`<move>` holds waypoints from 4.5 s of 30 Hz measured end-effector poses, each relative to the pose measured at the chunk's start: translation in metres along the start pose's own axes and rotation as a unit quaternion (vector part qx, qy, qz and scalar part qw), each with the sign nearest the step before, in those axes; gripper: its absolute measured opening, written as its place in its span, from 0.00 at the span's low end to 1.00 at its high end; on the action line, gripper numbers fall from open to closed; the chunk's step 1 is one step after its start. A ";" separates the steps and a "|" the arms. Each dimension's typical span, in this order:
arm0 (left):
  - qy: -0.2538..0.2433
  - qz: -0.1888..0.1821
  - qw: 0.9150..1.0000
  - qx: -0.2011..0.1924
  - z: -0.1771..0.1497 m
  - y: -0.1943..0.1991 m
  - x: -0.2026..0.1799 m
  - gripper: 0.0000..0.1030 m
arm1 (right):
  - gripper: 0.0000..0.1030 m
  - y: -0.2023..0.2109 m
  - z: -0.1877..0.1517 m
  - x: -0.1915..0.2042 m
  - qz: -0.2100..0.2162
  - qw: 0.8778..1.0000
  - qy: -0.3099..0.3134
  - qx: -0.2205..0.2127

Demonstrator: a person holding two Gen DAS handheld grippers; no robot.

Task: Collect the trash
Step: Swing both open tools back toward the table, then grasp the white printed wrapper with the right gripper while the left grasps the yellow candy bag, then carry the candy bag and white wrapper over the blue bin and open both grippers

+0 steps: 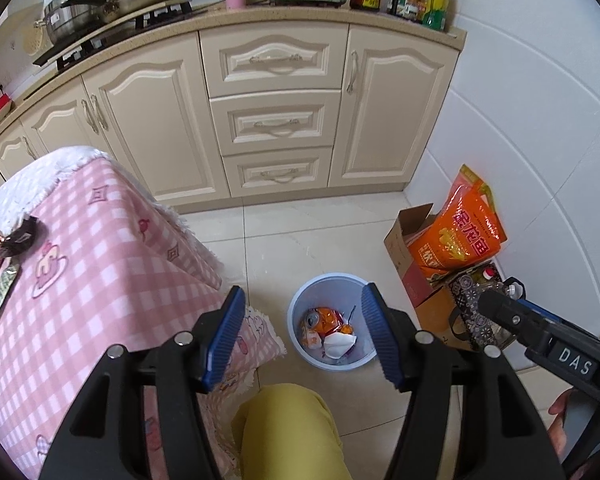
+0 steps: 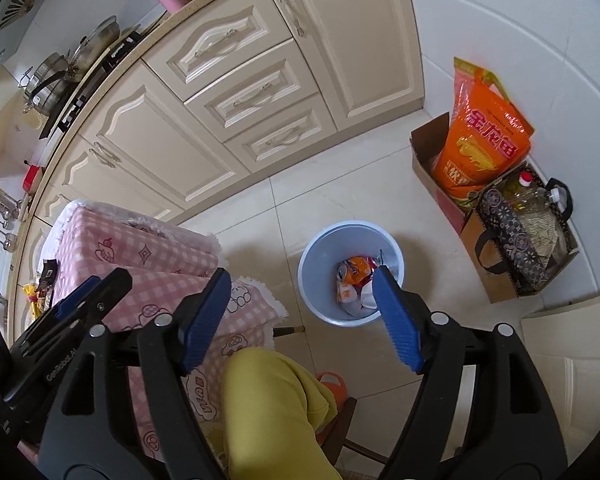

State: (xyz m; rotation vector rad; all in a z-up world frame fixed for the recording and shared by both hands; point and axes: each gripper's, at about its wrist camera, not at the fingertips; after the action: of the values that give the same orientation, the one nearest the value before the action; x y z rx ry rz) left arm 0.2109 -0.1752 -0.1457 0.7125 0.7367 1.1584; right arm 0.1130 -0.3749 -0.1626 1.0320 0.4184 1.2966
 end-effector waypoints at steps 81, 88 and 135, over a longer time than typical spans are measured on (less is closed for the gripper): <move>0.227 0.112 0.966 -0.058 0.034 0.098 0.360 0.73 | 0.06 -0.076 0.014 0.345 0.219 0.951 0.215 0.041; 0.231 0.098 0.967 -0.042 0.061 0.058 0.365 0.73 | 0.06 -0.082 0.036 0.330 0.227 0.952 0.203 0.041; 0.100 -0.027 0.993 -0.058 0.028 0.087 0.152 0.29 | 0.05 0.010 0.031 0.168 0.161 0.981 0.103 -0.032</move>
State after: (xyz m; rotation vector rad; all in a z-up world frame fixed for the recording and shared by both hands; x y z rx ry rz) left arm 0.2218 -0.0103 -0.0807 0.4815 0.8436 1.2243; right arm 0.1781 -0.2331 -0.0917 0.9389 0.3720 1.7058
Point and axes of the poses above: each gripper's, at about its wrist camera, not at the fingertips, and y roughly against the way its jaws point, x to its left, z to its top, and after that the axes turned 11 degrees about y, right-handed
